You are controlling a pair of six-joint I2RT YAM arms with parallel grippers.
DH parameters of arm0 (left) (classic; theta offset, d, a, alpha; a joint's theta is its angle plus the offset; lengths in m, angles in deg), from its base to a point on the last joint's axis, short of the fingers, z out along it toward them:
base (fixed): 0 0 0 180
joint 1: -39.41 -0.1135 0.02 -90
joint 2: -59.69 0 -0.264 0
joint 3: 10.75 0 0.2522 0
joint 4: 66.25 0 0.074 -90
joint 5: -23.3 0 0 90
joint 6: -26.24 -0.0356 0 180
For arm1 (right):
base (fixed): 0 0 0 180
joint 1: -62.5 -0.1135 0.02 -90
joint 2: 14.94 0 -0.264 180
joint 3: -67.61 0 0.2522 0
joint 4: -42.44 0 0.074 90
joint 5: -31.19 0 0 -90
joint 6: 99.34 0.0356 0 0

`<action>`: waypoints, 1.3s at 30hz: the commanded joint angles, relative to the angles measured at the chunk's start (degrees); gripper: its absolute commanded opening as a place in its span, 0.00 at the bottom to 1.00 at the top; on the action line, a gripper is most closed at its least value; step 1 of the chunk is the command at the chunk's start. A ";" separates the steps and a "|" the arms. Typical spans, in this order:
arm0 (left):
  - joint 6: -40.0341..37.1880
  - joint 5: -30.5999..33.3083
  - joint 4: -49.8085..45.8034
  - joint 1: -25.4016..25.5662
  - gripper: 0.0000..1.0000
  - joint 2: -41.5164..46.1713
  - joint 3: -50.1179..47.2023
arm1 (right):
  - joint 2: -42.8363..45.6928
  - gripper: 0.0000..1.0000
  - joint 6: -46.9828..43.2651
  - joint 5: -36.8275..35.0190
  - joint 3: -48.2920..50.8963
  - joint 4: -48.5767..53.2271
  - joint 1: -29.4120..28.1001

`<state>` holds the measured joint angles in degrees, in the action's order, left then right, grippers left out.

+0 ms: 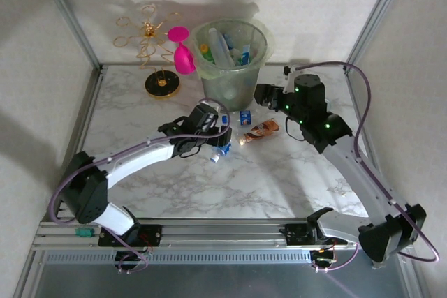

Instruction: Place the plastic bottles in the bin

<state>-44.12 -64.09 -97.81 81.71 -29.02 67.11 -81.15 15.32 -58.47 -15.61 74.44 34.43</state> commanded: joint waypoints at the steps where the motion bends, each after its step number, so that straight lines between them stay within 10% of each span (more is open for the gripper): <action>1: 0.18 -3.08 -1.85 0.58 0.90 -4.15 2.88 | 3.74 0.72 -1.29 -0.47 1.86 -0.50 -0.44; 22: -1.27 -4.02 -3.70 0.50 0.81 -23.20 10.84 | 12.64 0.75 -4.18 0.01 7.40 1.99 -0.41; 31: -0.98 -2.27 -3.70 0.59 0.56 -22.37 9.73 | 12.47 0.75 -4.59 -0.07 6.56 2.16 -0.44; 39: 0.04 -1.18 -5.81 1.22 0.54 -16.94 7.43 | 12.44 0.75 -3.91 0.36 5.78 2.74 -0.42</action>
<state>-44.69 -66.98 -101.07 82.43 -50.35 75.50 -69.24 11.83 -58.36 -8.70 77.02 34.43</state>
